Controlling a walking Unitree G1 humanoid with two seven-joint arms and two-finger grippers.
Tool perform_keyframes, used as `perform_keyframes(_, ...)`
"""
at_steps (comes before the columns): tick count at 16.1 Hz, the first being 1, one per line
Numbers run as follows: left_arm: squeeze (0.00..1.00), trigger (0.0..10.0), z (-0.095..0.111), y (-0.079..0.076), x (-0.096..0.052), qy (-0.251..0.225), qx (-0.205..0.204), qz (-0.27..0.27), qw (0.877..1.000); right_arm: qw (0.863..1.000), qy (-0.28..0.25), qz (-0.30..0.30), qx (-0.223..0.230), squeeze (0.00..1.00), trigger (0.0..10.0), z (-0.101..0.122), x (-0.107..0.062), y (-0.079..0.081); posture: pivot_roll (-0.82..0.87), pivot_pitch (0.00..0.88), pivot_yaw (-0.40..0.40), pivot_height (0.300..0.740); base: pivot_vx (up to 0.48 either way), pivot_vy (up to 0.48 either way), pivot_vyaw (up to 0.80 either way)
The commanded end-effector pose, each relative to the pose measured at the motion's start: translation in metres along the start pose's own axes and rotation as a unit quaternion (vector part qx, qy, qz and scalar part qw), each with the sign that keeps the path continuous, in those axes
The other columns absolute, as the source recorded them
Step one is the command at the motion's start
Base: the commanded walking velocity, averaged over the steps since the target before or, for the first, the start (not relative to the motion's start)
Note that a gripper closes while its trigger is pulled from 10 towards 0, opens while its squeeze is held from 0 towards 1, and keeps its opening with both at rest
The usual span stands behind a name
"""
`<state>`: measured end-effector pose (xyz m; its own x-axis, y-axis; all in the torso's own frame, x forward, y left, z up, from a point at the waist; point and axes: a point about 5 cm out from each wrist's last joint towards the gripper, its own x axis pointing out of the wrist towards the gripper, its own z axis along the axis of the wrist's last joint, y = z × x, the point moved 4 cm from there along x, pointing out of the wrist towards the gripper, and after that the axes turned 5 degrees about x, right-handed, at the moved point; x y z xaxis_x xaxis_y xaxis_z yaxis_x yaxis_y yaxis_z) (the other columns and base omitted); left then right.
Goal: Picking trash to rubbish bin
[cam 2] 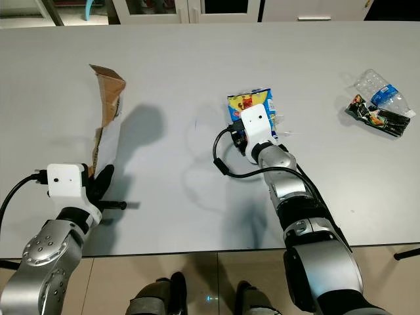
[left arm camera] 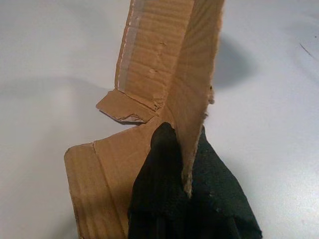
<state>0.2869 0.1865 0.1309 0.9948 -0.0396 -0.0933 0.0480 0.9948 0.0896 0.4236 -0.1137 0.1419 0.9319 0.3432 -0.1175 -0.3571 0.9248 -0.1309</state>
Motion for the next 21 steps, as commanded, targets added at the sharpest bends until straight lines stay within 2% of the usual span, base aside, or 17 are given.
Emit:
perform_keyframes(1,0.00,10.0,-0.011,-0.002,0.000,0.023,-0.004,-0.006,1.000,1.000,0.003,0.005,0.006,0.00,0.0,-0.002,0.000,0.002,0.06,0.189,0.015,0.740,0.000,0.000,0.00)
perform_keyframes(5,0.00,10.0,-0.009,-0.005,0.006,0.015,-0.006,-0.007,1.000,1.000,-0.014,-0.003,0.003,0.00,0.0,0.005,-0.001,-0.006,0.04,0.167,0.011,0.740,0.000,0.000,0.00)
perform_keyframes(11,0.00,10.0,-0.003,-0.005,0.018,-0.003,-0.003,0.004,1.000,0.997,-0.061,-0.036,0.030,0.00,0.0,0.022,-0.003,-0.017,0.03,0.131,0.000,0.740,0.000,0.000,0.00)
perform_keyframes(13,0.00,10.0,0.001,-0.005,0.023,-0.019,-0.004,0.018,1.000,0.993,-0.084,-0.065,0.043,0.00,0.0,0.028,-0.004,-0.023,0.01,0.110,-0.011,0.740,0.000,0.000,0.00)
perform_keyframes(16,0.00,10.0,0.004,-0.001,0.027,-0.039,0.000,0.043,0.998,0.987,-0.083,-0.121,0.070,0.00,0.0,0.022,-0.008,-0.035,0.00,0.088,-0.018,0.740,0.000,0.000,0.00)
perform_keyframes(18,0.00,10.0,0.007,0.008,0.030,-0.056,0.019,0.073,0.996,0.987,-0.081,-0.126,0.064,0.00,0.0,0.017,-0.010,-0.035,-0.01,0.074,-0.023,0.740,0.000,0.000,0.00)
perform_keyframes(21,0.00,10.0,0.005,0.013,0.027,-0.054,0.035,0.086,0.994,0.989,-0.050,-0.134,0.034,0.00,0.0,0.003,-0.016,-0.037,-0.02,0.068,-0.023,0.740,0.000,0.000,0.00)
